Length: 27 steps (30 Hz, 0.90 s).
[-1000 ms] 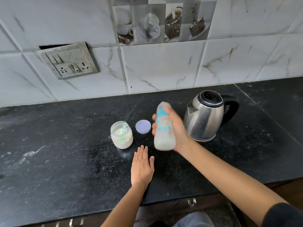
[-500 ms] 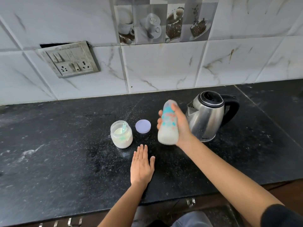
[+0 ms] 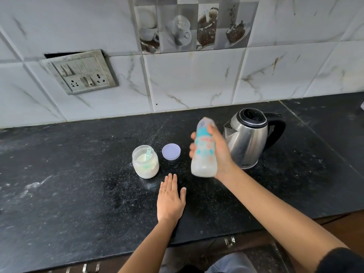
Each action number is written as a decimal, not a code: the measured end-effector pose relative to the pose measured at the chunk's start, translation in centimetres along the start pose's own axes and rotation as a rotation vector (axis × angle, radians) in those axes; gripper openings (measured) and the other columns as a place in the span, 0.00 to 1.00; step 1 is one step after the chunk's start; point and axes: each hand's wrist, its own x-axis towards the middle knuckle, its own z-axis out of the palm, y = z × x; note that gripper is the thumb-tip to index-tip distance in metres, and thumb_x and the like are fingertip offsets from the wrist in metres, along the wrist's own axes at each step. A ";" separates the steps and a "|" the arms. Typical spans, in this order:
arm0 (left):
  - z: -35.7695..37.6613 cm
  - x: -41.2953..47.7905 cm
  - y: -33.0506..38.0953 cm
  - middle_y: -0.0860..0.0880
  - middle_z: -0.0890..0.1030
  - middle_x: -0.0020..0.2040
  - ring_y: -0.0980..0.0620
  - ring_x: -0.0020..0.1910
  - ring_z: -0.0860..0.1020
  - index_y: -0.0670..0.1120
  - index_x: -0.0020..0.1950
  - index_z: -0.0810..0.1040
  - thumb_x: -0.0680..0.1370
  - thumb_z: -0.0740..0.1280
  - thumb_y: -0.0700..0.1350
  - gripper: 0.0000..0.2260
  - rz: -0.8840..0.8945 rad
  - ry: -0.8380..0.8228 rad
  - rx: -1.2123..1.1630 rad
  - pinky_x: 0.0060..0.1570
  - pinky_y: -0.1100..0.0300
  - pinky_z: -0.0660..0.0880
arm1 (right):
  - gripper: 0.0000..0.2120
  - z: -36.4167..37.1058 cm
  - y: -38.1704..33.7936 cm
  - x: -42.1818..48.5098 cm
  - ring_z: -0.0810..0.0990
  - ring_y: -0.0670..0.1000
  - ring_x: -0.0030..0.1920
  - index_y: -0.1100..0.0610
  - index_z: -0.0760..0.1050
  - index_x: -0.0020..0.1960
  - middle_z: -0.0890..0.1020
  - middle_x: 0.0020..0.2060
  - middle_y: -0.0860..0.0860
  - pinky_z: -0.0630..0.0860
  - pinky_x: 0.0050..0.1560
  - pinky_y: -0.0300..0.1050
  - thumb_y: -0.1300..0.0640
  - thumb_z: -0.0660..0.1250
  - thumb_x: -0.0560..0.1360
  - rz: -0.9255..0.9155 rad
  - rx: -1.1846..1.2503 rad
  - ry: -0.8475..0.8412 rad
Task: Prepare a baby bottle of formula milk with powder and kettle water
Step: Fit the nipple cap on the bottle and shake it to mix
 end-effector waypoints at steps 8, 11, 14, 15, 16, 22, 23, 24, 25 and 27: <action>-0.2 -0.1 0.1 0.48 0.51 0.78 0.54 0.77 0.47 0.45 0.78 0.51 0.82 0.49 0.56 0.27 -0.006 0.000 0.009 0.73 0.60 0.39 | 0.12 0.3 -1.6 1.2 0.77 0.50 0.27 0.57 0.72 0.48 0.78 0.35 0.52 0.76 0.29 0.39 0.48 0.63 0.76 -0.030 0.134 0.109; -0.1 0.0 0.1 0.48 0.51 0.78 0.54 0.77 0.47 0.46 0.78 0.50 0.82 0.49 0.56 0.27 -0.010 -0.011 0.016 0.74 0.60 0.39 | 0.17 -0.2 0.3 -0.1 0.77 0.52 0.28 0.53 0.68 0.58 0.78 0.38 0.53 0.76 0.29 0.43 0.48 0.65 0.73 0.033 -0.035 -0.049; -0.1 -0.1 0.1 0.48 0.51 0.78 0.54 0.77 0.47 0.46 0.78 0.50 0.82 0.49 0.56 0.27 -0.010 -0.006 0.016 0.73 0.61 0.38 | 0.17 0.1 -0.7 0.6 0.77 0.52 0.28 0.55 0.69 0.57 0.78 0.38 0.53 0.76 0.29 0.42 0.48 0.65 0.73 -0.016 0.013 -0.026; -0.1 -0.1 0.1 0.48 0.51 0.78 0.54 0.77 0.47 0.46 0.78 0.50 0.82 0.49 0.56 0.27 -0.010 -0.005 0.016 0.73 0.61 0.38 | 0.14 0.3 -1.3 1.0 0.77 0.51 0.28 0.58 0.71 0.52 0.78 0.37 0.52 0.77 0.29 0.41 0.48 0.64 0.74 -0.034 0.097 0.028; -0.1 -0.1 0.1 0.48 0.52 0.78 0.54 0.77 0.47 0.46 0.78 0.50 0.82 0.49 0.56 0.27 -0.011 -0.002 0.015 0.73 0.61 0.38 | 0.14 0.4 -1.7 1.2 0.77 0.50 0.28 0.59 0.74 0.48 0.78 0.36 0.52 0.77 0.29 0.40 0.47 0.64 0.75 -0.035 0.160 0.065; 0.0 -0.1 0.1 0.48 0.52 0.78 0.54 0.77 0.48 0.46 0.78 0.51 0.82 0.49 0.56 0.27 -0.007 0.003 0.011 0.73 0.61 0.38 | 0.19 0.1 0.4 0.0 0.77 0.53 0.29 0.50 0.67 0.61 0.78 0.40 0.54 0.76 0.30 0.44 0.48 0.66 0.72 0.017 -0.078 -0.101; -0.1 -0.1 0.1 0.48 0.52 0.78 0.54 0.77 0.48 0.46 0.78 0.51 0.82 0.49 0.56 0.27 -0.006 0.005 0.010 0.73 0.62 0.38 | 0.18 0.2 -0.1 0.5 0.77 0.52 0.29 0.52 0.67 0.60 0.78 0.39 0.54 0.76 0.30 0.43 0.49 0.65 0.73 0.001 -0.033 -0.072; -0.1 -0.1 0.1 0.48 0.52 0.78 0.54 0.77 0.48 0.46 0.78 0.51 0.82 0.49 0.56 0.27 -0.005 0.004 0.009 0.73 0.62 0.38 | 0.16 0.4 -0.9 1.1 0.78 0.52 0.28 0.55 0.68 0.57 0.78 0.37 0.53 0.76 0.30 0.42 0.48 0.64 0.74 -0.018 0.036 -0.023; -0.2 -0.1 0.1 0.49 0.51 0.78 0.54 0.77 0.47 0.46 0.78 0.51 0.82 0.49 0.56 0.27 -0.004 0.005 0.007 0.73 0.62 0.38 | 0.14 0.5 -1.6 1.6 0.78 0.51 0.28 0.57 0.70 0.54 0.78 0.36 0.53 0.77 0.29 0.41 0.48 0.64 0.75 -0.022 0.106 0.033; -0.3 -0.2 0.1 0.49 0.51 0.78 0.54 0.77 0.47 0.46 0.78 0.51 0.82 0.49 0.56 0.27 -0.005 0.009 0.005 0.73 0.62 0.38 | 0.12 0.3 -1.9 1.5 0.78 0.51 0.28 0.56 0.71 0.52 0.78 0.36 0.53 0.77 0.30 0.41 0.48 0.63 0.76 -0.002 0.120 0.056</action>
